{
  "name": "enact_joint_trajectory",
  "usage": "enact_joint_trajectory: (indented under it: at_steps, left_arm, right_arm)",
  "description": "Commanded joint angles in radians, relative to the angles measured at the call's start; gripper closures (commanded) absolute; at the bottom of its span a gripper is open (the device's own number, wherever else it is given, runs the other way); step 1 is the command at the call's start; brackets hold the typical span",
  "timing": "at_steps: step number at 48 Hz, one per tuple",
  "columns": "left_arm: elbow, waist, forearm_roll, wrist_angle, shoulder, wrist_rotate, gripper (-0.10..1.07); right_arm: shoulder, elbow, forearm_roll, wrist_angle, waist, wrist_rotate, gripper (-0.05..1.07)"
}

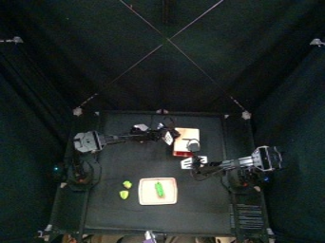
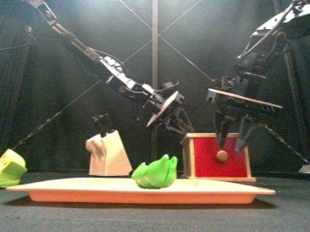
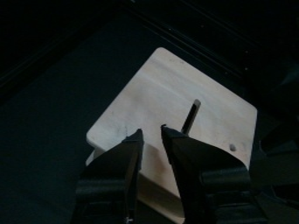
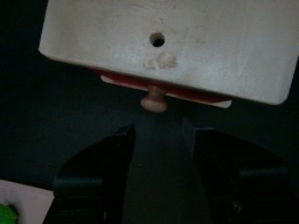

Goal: Grab drawer handle

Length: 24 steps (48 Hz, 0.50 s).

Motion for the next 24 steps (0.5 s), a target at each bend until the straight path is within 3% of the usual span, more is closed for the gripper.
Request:
enact_joint_trajectory:
  at_steps: [1,24]
  left_arm:
    - [-0.032,0.0,0.002,0.012,-0.008,0.002,0.3]
    - [-0.032,-0.002,0.002,0.078,0.011,0.002,0.44]
  right_arm:
    - [-0.008,-0.008,-0.009,-0.003,-0.012,0.0,0.2]
    - [0.023,-0.011,-0.015,-0.025,-0.054,0.0,0.2]
